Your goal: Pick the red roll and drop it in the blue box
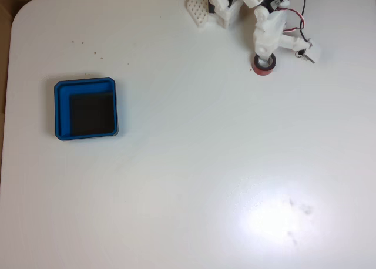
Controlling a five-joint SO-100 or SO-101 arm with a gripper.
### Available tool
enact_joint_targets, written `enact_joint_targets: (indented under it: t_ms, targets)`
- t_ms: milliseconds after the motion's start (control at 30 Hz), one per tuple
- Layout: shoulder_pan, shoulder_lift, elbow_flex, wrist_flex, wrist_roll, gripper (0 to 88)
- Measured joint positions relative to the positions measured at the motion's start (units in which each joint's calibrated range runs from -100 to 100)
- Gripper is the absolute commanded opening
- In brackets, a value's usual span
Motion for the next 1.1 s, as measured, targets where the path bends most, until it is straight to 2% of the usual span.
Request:
enact_joint_targets:
  t_ms: [333, 700, 800, 900, 1100]
  targets:
    - [0.0, 0.0, -1.5, 0.0, 0.0, 0.5]
    - [0.8, 0.0, -16.3, 0.6, 0.0, 0.5]
    - [2.9, 0.1, -21.2, 6.6, 0.0, 0.5]
    - [7.2, 0.3, -27.9, 17.0, 0.0, 0.5]
    - [23.4, 3.0, -43.1, 37.5, 0.0, 0.6]
